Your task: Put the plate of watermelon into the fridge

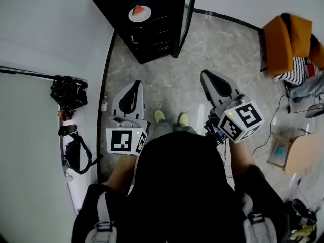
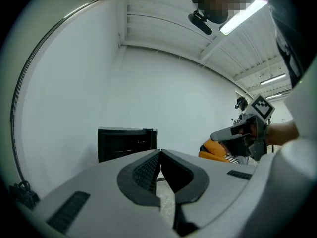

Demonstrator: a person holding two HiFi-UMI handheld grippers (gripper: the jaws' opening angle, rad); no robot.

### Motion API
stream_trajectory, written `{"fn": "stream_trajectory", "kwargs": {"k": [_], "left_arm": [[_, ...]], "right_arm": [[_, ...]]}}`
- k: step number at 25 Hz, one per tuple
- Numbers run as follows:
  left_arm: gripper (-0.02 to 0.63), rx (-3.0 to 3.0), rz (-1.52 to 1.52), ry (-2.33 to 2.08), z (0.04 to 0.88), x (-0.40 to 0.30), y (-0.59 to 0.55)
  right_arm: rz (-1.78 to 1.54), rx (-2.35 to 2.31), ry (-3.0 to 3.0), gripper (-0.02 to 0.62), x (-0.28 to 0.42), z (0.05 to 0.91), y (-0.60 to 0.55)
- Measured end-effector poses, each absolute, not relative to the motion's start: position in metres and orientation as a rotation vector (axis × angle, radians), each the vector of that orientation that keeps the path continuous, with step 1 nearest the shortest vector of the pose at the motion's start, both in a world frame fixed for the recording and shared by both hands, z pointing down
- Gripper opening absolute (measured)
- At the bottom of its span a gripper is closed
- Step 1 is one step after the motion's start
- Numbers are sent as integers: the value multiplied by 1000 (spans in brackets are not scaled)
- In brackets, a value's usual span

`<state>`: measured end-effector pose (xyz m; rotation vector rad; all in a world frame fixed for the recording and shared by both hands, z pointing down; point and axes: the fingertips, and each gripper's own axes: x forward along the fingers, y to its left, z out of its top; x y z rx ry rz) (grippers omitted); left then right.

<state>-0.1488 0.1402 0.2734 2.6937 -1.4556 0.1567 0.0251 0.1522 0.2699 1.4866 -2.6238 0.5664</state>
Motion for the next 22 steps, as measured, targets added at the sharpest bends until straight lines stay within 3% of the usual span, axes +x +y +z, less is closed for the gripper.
{"fn": "stream_trajectory", "kwargs": {"k": [10,22], "left_arm": [[9,2701,184,-1470,279,-104,167],[9,2709,183,-1496,273,-82,177]], "right_arm": [[540,1506,-2649,12,78,272,176],[511,1472,-2654,12,93,272,186]]}}
